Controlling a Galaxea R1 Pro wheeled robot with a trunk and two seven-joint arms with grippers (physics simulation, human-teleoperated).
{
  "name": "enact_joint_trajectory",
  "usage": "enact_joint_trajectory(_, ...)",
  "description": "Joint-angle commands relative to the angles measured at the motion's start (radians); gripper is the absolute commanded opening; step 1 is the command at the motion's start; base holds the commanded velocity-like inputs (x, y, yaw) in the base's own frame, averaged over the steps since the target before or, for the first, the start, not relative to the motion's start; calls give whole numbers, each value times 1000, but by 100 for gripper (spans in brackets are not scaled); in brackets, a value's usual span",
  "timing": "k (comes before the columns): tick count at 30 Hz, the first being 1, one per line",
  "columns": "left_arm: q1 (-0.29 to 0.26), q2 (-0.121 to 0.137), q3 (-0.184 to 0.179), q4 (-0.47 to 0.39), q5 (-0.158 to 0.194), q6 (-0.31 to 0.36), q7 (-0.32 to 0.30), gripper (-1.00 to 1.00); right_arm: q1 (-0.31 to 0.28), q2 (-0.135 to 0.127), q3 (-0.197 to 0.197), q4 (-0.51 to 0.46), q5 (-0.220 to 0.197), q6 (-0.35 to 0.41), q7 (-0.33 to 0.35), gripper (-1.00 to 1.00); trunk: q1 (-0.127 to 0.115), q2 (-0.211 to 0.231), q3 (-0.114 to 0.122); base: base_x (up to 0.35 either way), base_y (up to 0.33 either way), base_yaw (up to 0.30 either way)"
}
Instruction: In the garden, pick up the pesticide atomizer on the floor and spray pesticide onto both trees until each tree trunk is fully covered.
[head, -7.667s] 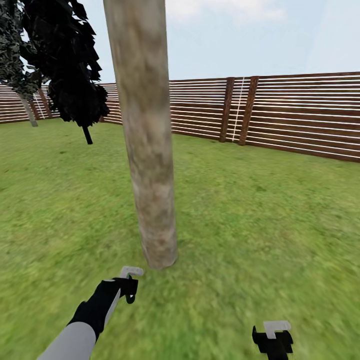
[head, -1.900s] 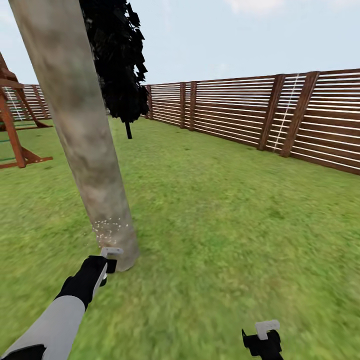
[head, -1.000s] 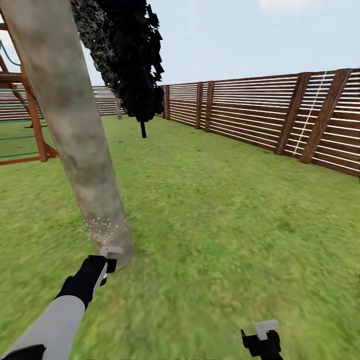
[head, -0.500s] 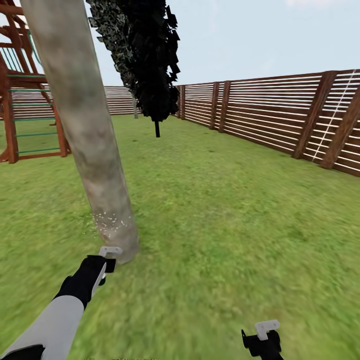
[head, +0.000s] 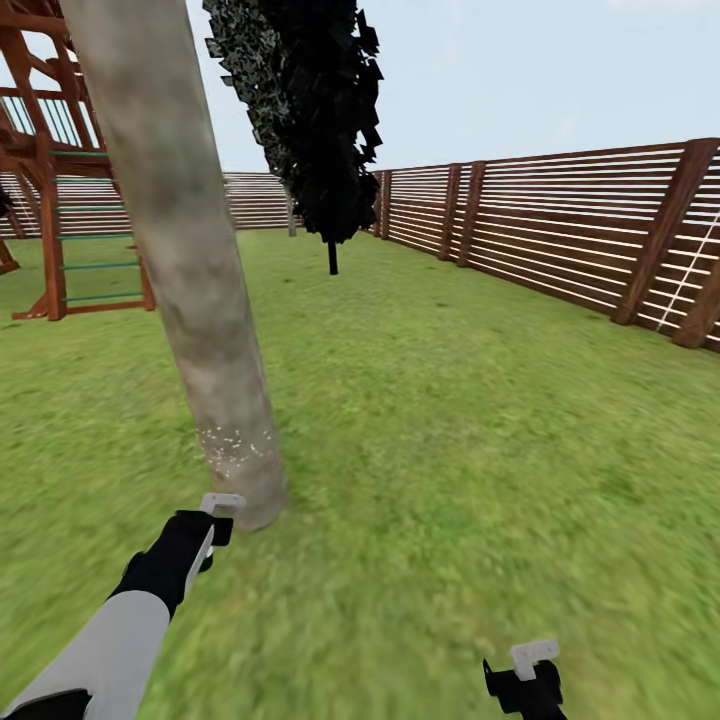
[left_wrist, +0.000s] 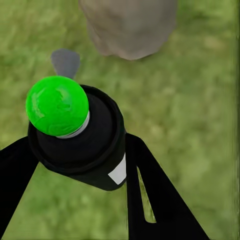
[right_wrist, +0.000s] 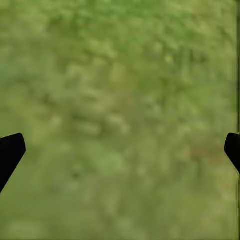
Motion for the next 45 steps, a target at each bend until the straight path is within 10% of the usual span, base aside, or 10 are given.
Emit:
enact_joint_trajectory(1,0,0,1,-1,1,5,2,-100,-1,0,3,1,10,-1,-9,100,0,0,-1,214,-200,0)
enact_joint_trajectory(5,0,-1,2,8,14,5,1,-100,-1,0,3,1,10,-1,-9,100,0,0,-1,191,-212,36)
enact_joint_trajectory(7,0,8,-1,12,113,15,1,-100,-1,0,3,1,10,-1,-9,100,0,0,-1,238,-186,242)
enact_joint_trajectory(45,64,-7,-2,9,193,75,83,-100,-1,-1,5,1,11,-1,-9,100,0,0,-1,119,-130,116)
